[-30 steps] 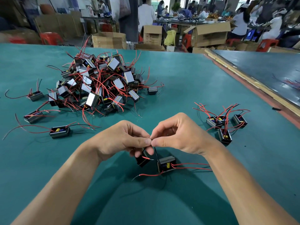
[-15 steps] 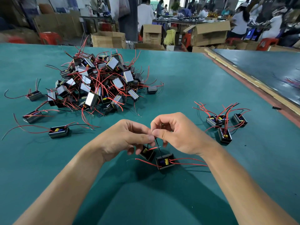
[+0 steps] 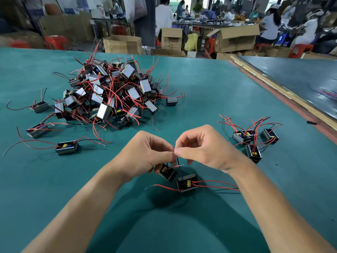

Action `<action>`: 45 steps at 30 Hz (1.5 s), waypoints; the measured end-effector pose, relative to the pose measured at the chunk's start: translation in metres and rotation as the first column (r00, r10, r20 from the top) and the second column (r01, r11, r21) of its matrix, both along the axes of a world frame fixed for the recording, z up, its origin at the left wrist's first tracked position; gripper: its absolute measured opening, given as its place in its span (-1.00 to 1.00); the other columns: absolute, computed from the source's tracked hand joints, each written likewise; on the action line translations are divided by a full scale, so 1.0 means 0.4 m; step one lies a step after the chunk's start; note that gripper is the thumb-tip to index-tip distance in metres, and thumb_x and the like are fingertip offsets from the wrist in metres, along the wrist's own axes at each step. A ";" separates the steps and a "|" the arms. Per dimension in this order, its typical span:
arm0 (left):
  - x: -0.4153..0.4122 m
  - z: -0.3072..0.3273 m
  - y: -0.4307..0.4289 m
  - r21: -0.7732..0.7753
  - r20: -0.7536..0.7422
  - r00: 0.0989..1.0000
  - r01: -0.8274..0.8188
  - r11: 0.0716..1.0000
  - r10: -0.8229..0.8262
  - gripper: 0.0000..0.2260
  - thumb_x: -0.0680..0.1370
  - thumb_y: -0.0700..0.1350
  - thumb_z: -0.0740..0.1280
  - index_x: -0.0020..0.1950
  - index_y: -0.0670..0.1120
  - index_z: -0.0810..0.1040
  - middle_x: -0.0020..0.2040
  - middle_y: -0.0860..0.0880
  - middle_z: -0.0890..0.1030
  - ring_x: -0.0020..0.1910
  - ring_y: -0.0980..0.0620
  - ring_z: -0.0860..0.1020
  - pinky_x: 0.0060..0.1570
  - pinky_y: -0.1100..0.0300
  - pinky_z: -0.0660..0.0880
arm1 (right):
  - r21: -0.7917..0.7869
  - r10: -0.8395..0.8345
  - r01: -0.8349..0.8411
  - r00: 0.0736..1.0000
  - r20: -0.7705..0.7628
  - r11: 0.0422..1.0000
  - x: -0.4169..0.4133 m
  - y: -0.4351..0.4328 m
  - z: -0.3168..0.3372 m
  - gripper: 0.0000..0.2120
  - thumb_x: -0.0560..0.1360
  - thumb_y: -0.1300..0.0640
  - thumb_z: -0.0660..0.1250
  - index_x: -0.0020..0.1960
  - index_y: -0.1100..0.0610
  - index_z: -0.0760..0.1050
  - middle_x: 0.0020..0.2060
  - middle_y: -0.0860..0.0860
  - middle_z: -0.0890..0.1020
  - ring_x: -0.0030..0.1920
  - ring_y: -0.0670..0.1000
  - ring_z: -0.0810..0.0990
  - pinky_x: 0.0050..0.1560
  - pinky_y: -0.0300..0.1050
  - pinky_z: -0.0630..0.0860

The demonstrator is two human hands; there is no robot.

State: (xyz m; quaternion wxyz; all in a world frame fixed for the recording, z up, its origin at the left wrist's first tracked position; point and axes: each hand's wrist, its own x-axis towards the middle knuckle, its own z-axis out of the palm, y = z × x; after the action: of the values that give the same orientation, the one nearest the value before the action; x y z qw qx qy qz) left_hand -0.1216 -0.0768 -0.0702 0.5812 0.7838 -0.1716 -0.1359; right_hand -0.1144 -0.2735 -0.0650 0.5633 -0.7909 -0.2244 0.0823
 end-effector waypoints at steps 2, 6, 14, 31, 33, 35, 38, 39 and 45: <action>-0.003 0.000 -0.001 0.028 0.027 1.000 0.003 1.000 -0.004 -0.91 0.45 -0.17 0.47 -0.25 -0.07 0.71 -0.38 -0.01 0.66 -0.56 0.10 0.41 -0.55 0.32 0.27 | -0.016 -0.006 0.006 1.000 -0.002 1.000 0.000 0.000 -0.001 -0.89 0.38 0.19 0.43 -0.26 0.23 0.60 -0.39 0.04 0.61 -0.35 0.00 0.51 -0.31 -0.09 0.52; -0.002 0.003 -0.001 0.030 0.028 1.000 -0.015 0.999 0.014 -0.90 0.47 -0.17 0.47 -0.24 -0.06 0.71 -0.34 -0.06 0.68 -0.54 0.09 0.40 -0.53 0.31 0.28 | -0.062 -0.014 0.015 1.000 0.016 0.998 0.001 -0.001 0.002 -0.88 0.43 0.36 0.44 -0.26 0.21 0.61 -0.42 0.02 0.61 -0.40 -0.02 0.50 -0.30 -0.09 0.47; 0.001 0.007 -0.001 0.031 -0.020 0.999 -0.038 0.999 0.038 -0.87 0.47 -0.23 0.45 -0.26 -0.06 0.71 -0.36 -0.05 0.66 -0.56 0.07 0.38 -0.54 0.32 0.28 | -0.221 0.011 0.011 0.995 0.101 0.975 -0.004 -0.003 0.010 -0.86 0.49 0.31 0.37 -0.22 0.17 0.58 -0.35 0.10 0.63 -0.36 -0.07 0.52 -0.28 -0.17 0.50; 0.003 0.012 -0.006 -0.058 -0.073 0.973 -0.224 0.973 0.220 -0.80 0.48 -0.22 0.44 -0.35 -0.09 0.65 -0.45 -0.04 0.59 -0.62 0.10 0.35 -0.58 0.39 0.25 | -0.123 -0.194 0.229 0.951 0.240 0.966 -0.001 0.018 -0.005 -0.79 0.49 0.04 0.37 -0.30 0.07 0.56 -0.46 -0.11 0.53 -0.42 -0.14 0.45 -0.34 -0.14 0.48; -0.002 0.013 -0.011 -0.057 -0.023 0.975 -0.220 0.974 0.219 -0.84 0.47 -0.20 0.45 -0.33 -0.10 0.66 -0.44 -0.05 0.61 -0.61 0.08 0.36 -0.57 0.37 0.26 | -0.133 -0.214 0.242 0.957 0.195 0.961 -0.004 0.023 -0.008 -0.75 0.52 0.05 0.39 -0.29 0.13 0.61 -0.46 0.02 0.56 -0.43 -0.12 0.43 -0.35 -0.11 0.44; -0.006 0.016 -0.012 -0.060 0.003 0.977 -0.212 0.975 0.213 -0.87 0.46 -0.18 0.46 -0.30 -0.14 0.66 -0.43 -0.07 0.62 -0.61 0.07 0.38 -0.59 0.35 0.27 | -0.129 -0.238 0.257 0.960 0.147 0.958 -0.004 0.029 -0.011 -0.74 0.54 0.05 0.39 -0.26 0.17 0.64 -0.41 0.15 0.59 -0.42 -0.08 0.44 -0.35 -0.02 0.46; -0.009 0.018 -0.011 -0.032 0.021 0.977 -0.211 0.977 0.212 -0.88 0.46 -0.19 0.46 -0.27 -0.15 0.67 -0.41 -0.07 0.64 -0.61 0.07 0.41 -0.58 0.36 0.29 | -0.091 -0.239 0.243 0.970 0.048 0.966 -0.002 0.026 -0.008 -0.76 0.54 0.10 0.40 -0.26 0.17 0.65 -0.47 0.04 0.60 -0.45 -0.08 0.50 -0.38 -0.10 0.50; -0.009 0.019 -0.011 -0.017 0.023 0.977 -0.210 0.978 0.211 -0.88 0.47 -0.19 0.46 -0.28 -0.13 0.67 -0.41 -0.07 0.65 -0.61 0.07 0.42 -0.58 0.35 0.29 | -0.080 -0.229 0.230 0.973 0.017 0.970 -0.002 0.024 -0.007 -0.77 0.53 0.12 0.40 -0.27 0.17 0.64 -0.47 -0.02 0.59 -0.46 -0.09 0.51 -0.40 -0.16 0.51; -0.014 0.021 -0.009 0.046 0.049 0.976 -0.214 0.976 0.212 -0.86 0.48 -0.20 0.47 -0.30 -0.12 0.68 -0.40 -0.07 0.66 -0.60 0.09 0.43 -0.56 0.35 0.32 | -0.117 -0.220 0.218 0.976 0.000 0.969 -0.002 0.027 -0.013 -0.81 0.49 0.14 0.39 -0.27 0.18 0.64 -0.46 -0.01 0.61 -0.45 -0.05 0.51 -0.36 -0.10 0.52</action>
State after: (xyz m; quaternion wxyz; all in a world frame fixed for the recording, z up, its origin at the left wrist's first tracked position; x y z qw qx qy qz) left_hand -0.1271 -0.0803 -0.0618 0.5683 0.8150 -0.0957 -0.0602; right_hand -0.1150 -0.2628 -0.0701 0.5232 -0.8418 -0.1268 0.0378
